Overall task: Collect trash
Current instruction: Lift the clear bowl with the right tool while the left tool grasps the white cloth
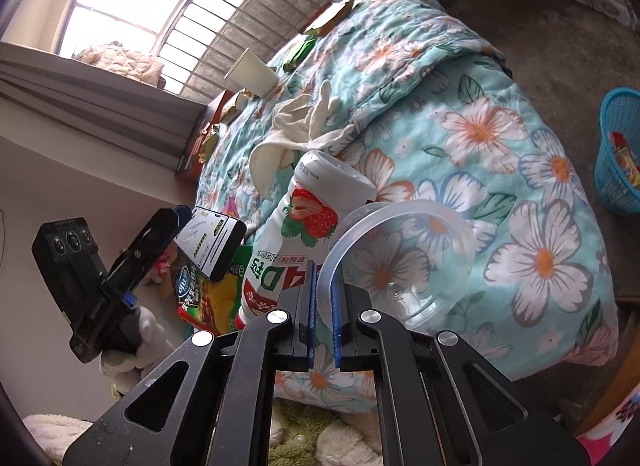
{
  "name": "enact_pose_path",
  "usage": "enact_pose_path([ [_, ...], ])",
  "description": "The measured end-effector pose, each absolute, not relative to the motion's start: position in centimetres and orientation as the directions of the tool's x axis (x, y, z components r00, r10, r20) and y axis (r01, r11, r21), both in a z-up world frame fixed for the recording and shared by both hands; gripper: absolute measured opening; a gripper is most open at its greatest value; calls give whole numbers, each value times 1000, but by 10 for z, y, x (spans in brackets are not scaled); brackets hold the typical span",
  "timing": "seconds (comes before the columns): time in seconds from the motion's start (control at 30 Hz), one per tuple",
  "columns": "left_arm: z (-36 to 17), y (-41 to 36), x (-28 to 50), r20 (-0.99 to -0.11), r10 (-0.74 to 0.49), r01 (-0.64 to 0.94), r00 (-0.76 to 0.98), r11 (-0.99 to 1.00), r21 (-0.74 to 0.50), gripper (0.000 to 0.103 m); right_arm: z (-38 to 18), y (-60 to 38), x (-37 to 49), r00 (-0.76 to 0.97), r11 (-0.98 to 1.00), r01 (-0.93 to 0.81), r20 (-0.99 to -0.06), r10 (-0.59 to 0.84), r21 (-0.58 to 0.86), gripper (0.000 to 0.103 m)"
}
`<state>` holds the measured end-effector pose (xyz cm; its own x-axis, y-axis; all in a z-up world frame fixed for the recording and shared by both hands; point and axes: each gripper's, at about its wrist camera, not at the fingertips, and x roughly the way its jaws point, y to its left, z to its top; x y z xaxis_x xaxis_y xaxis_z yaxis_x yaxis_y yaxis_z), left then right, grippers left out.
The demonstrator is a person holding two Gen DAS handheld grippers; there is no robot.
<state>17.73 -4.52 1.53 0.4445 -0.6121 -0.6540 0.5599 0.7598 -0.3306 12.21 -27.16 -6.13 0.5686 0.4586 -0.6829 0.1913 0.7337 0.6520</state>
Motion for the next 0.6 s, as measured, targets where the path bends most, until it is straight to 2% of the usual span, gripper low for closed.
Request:
enact_pose_path([
  [0.23,-7,-77,235,-803,-422,583,421,804,-116,61,-59,-282,117,588,706,193,-656,473,681,5],
  [0.3,-17,-87,248,-840,-347,590,417,807,-40,55,-59,-284,117,588,703,190,-653,477,685,5],
  [0.47,-41,-103,272,-893,-268,594,360,805,-2,50,-60,-290,116,598,687,198,-642,481,699,5],
  [0.57,-47,-106,277,-899,-255,585,355,811,1,31,-62,-292,115,603,674,200,-632,487,711,5],
  [0.6,-47,-105,278,-897,-261,579,357,815,-7,22,-63,-293,115,605,672,200,-629,488,713,5],
])
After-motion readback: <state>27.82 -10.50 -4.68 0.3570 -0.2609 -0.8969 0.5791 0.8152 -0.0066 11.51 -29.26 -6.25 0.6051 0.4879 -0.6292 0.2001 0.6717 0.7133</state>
